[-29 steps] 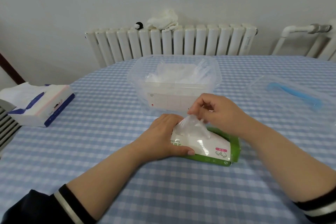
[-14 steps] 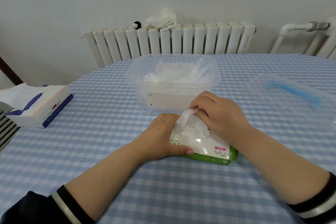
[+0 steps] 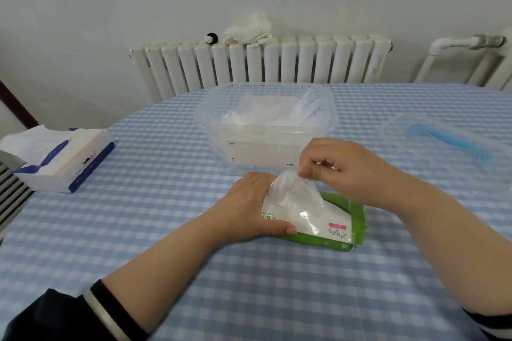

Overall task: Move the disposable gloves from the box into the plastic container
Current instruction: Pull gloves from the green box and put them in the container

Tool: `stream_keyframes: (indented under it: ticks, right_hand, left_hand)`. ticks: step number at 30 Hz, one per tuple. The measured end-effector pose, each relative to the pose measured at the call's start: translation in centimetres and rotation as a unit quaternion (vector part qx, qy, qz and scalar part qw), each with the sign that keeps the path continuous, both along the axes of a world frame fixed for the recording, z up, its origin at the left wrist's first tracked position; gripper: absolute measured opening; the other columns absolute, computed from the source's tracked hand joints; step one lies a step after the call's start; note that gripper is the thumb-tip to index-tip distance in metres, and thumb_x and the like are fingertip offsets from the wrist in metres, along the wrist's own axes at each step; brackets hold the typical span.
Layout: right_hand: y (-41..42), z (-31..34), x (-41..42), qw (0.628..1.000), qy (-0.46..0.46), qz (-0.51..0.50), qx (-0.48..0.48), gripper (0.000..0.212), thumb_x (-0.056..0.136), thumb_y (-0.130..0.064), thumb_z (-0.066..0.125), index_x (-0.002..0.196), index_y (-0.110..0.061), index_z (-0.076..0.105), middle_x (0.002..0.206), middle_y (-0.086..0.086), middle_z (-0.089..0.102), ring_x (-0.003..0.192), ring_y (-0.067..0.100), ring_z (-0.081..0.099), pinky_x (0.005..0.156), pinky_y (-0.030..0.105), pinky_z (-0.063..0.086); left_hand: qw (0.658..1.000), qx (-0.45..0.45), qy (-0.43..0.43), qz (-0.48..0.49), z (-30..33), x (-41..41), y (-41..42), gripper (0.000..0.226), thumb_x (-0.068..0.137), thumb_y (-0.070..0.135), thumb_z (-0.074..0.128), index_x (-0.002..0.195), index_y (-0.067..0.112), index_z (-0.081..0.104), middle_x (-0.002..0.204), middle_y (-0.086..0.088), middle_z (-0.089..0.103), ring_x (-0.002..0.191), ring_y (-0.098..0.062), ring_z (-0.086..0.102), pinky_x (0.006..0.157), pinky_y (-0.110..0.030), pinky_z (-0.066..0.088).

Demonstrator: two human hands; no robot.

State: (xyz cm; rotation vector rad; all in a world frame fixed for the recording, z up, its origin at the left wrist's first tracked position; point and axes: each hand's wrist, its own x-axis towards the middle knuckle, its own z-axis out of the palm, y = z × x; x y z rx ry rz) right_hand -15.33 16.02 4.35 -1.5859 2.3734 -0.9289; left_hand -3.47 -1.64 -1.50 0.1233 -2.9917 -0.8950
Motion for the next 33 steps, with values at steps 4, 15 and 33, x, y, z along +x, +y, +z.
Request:
stream_keyframes:
  ticks: [4,15,33]
  right_hand:
    - [-0.5,0.2,0.5,0.988,-0.142,0.021,-0.063,0.038,0.087,-0.046,0.046,0.087,-0.015,0.068,0.088,-0.003,0.071,0.083,0.008,0.066,0.079,0.026,0.052]
    - [-0.4,0.5,0.6,0.952,-0.214,-0.062,-0.211,0.041,0.081,-0.065,0.049,0.102,-0.029,0.05,0.105,-0.007,0.071,0.092,0.015,0.069,0.077,0.03,0.058]
    - [-0.7,-0.3,1.4,0.969,-0.154,-0.112,-0.16,0.022,0.094,-0.02,0.06,0.076,-0.027,0.072,0.075,-0.007,0.073,0.066,0.003,0.065,0.07,0.02,0.05]
  left_hand:
    - [1.0,0.0,-0.008,0.0,0.0,0.0,0.0,0.079,0.067,0.063,0.078,0.132,0.033,0.044,0.125,0.016,0.045,0.117,-0.005,0.04,0.103,-0.03,0.038]
    - [1.0,-0.005,-0.016,0.0,-0.1,-0.1,-0.1,0.085,0.067,0.068,0.074,0.136,0.035,0.039,0.128,0.018,0.041,0.119,-0.004,0.037,0.103,-0.026,0.035]
    - [1.0,0.009,-0.007,0.006,-0.8,-0.3,-0.8,0.083,0.062,0.072,0.076,0.131,0.036,0.045,0.127,0.017,0.048,0.117,-0.005,0.042,0.102,-0.035,0.042]
